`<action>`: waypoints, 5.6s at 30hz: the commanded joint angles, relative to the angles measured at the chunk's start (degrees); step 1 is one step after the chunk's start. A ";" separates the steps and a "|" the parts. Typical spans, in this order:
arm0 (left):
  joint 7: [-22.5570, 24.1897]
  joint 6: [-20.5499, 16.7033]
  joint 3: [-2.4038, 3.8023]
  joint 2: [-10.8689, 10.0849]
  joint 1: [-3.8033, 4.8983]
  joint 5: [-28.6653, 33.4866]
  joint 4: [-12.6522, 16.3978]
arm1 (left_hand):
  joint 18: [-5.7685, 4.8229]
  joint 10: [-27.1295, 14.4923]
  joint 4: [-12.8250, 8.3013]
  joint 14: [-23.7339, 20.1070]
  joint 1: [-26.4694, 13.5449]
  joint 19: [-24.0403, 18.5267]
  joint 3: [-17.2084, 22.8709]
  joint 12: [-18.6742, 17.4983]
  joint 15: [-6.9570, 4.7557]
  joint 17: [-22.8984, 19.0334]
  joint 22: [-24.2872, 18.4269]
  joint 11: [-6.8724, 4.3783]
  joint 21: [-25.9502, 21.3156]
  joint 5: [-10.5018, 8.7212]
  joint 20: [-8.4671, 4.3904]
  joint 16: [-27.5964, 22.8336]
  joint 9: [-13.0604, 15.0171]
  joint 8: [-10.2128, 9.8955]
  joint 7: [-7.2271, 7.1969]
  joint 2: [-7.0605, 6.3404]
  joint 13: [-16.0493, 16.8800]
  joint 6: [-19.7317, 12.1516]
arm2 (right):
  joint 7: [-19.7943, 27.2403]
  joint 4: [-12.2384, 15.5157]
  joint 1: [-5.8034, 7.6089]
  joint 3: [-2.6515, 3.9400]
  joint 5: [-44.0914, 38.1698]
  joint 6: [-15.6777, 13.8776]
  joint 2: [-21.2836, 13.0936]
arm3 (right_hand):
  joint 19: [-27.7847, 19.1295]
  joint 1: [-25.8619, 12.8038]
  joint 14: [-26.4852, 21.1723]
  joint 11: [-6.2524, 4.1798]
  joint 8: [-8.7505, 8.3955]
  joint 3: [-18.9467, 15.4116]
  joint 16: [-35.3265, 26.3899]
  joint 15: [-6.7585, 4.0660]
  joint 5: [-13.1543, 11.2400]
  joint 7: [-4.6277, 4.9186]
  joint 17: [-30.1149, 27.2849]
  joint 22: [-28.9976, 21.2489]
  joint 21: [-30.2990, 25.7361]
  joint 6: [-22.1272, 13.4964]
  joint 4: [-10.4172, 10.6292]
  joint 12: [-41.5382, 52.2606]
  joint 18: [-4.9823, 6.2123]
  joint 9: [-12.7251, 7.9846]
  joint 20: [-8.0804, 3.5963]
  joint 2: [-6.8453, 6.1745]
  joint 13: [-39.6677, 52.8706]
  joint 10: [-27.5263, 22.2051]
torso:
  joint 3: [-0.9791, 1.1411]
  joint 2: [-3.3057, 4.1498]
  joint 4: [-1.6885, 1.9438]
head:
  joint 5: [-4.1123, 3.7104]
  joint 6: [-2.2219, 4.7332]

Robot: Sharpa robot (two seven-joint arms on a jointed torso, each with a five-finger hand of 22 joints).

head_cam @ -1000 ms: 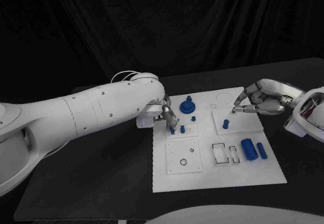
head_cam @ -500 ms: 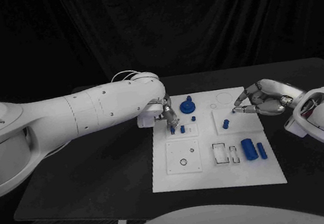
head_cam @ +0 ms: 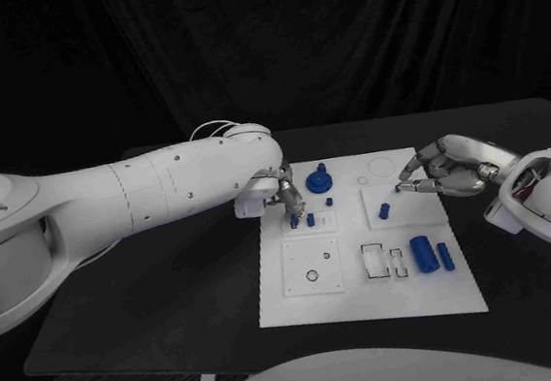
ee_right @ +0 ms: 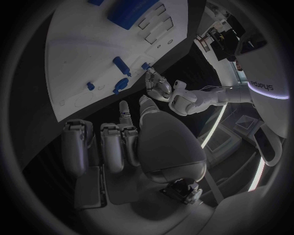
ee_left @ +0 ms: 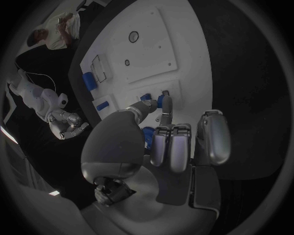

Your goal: Assemble the parts on the task board

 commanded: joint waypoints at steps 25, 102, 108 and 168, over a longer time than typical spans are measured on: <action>-1.79 -1.68 -0.11 -1.83 -0.20 -2.43 2.34 | 0.73 5.27 -5.63 5.52 0.21 0.38 5.19 -0.41 -0.42 13.76 5.21 -0.37 0.30 1.36 -0.14 -0.55 0.28 0.23 -0.58 -0.31 13.87 0.37 | -1.04 0.25 -0.14 0.03 -0.03 0.01 -0.16 | 2.96 0.82 6.06 0.58 -0.39 0.08 0.15 0.32 0.72 0.20 15.10 13.29 -0.30 0.08 -0.43 0.15 0.90 -0.10 0.41 -0.04 15.09 5.96 | 0.02 -0.06 -0.01 | 0.40 0.01; -1.68 -0.86 -0.10 -1.84 -0.05 -2.30 2.42 | 0.68 5.31 -7.00 5.52 -1.61 0.50 5.54 -0.49 -0.62 13.72 5.80 -0.58 0.45 7.82 -0.34 -0.62 1.55 1.62 -1.04 -1.28 13.81 0.95 | -2.25 0.51 -0.16 0.03 -0.03 0.85 -0.42 | 2.62 2.62 6.06 0.61 -0.65 0.60 0.15 0.36 3.47 0.23 15.10 13.10 -0.81 0.28 -1.53 0.15 1.05 -0.24 0.45 -0.11 15.09 5.96 | 0.03 0.02 0.02 | -0.16 0.01; -1.72 -0.61 -0.10 -2.36 0.60 -2.38 2.97 | 0.68 5.29 -7.02 5.50 -1.65 0.50 5.54 -0.54 -0.62 13.66 5.81 -0.59 0.44 7.95 -0.35 -0.72 1.59 1.66 -1.03 -1.29 13.77 0.93 | -2.31 0.60 -0.16 0.03 -0.03 0.91 -0.46 | 2.58 2.67 6.06 0.61 -0.67 0.62 0.15 0.36 3.56 0.23 15.10 13.08 -0.87 0.29 -1.56 0.15 1.06 -0.24 0.45 -0.11 15.09 5.96 | 0.01 0.01 0.02 | -0.17 0.01; -2.01 2.25 -0.11 -1.41 0.79 -2.84 1.77 | 0.72 5.15 -7.11 5.43 -1.72 0.45 5.59 -0.89 -0.71 13.43 5.78 -0.75 0.28 8.02 -0.39 -1.08 1.71 1.71 -0.93 -1.13 13.50 0.74 | -2.80 0.84 -0.20 0.03 -0.03 1.22 -0.36 | 2.44 3.61 6.06 0.62 -0.80 1.01 0.15 0.37 4.96 0.23 15.10 13.01 -1.08 0.40 -2.22 0.15 1.12 -0.32 0.46 -0.17 15.09 5.96 | 0.05 0.01 0.02 | -0.39 0.01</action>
